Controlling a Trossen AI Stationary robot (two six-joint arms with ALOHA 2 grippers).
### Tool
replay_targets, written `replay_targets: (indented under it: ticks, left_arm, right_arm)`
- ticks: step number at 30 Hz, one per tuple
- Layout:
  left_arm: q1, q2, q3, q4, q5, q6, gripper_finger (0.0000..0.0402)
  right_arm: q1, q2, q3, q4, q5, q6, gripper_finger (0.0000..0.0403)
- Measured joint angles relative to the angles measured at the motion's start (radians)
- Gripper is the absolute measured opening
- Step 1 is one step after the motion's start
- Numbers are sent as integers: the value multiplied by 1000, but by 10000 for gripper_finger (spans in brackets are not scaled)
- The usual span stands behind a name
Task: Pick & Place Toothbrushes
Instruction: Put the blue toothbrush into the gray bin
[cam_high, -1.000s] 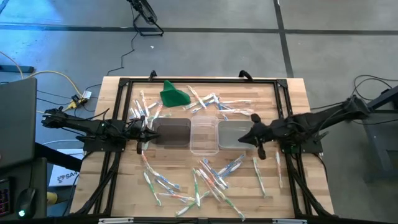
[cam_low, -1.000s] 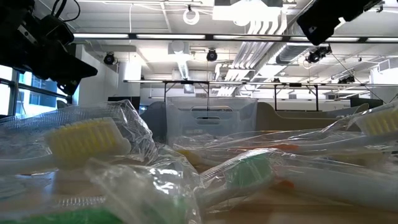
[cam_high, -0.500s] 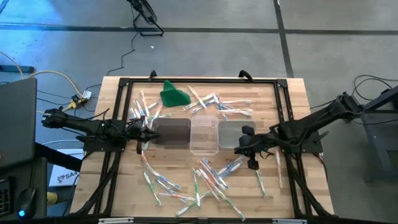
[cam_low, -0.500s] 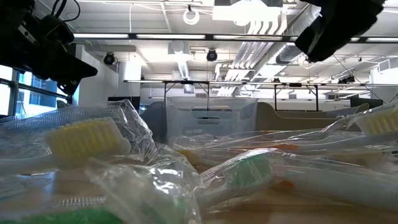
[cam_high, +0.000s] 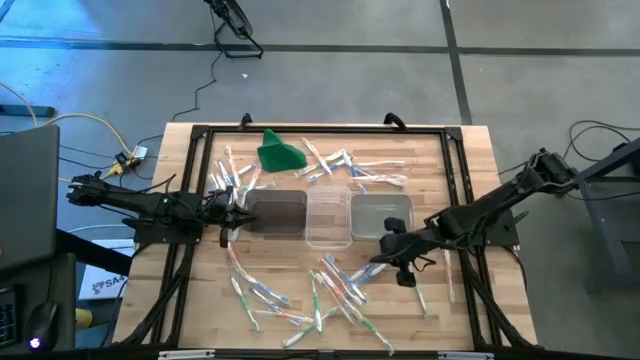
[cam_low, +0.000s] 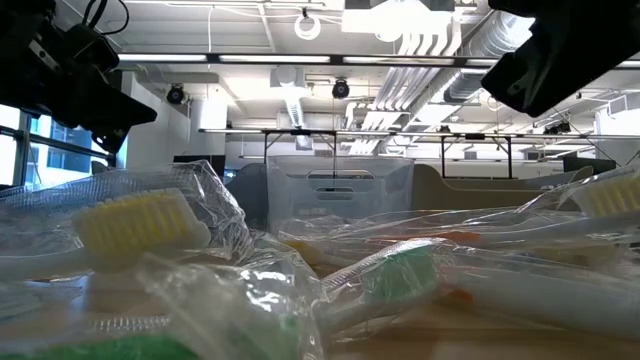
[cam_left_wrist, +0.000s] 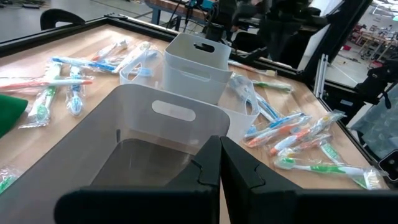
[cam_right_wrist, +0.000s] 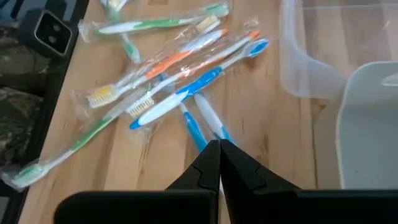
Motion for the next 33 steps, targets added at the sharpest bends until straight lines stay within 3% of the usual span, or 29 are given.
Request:
replay_targets:
  ticks: [5, 14, 21, 26, 33]
  left_arm:
    - [0, 0, 0, 0, 0, 0, 0]
    - [0, 0, 0, 0, 0, 3, 0]
    - [0, 0, 0, 0, 0, 3, 0]
    - [0, 0, 0, 0, 0, 3, 0]
    - [0, 0, 0, 0, 0, 3, 0]
  right_arm:
    - [38, 44, 39, -11, 43, 20, 3]
    - [50, 189, 201, -224, 51, -9, 3]
    - [47, 241, 204, -239, 4, -3, 3]
    - [47, 260, 204, -237, 38, 17, 5]
    - [34, 269, 204, -223, 30, 93, 59]
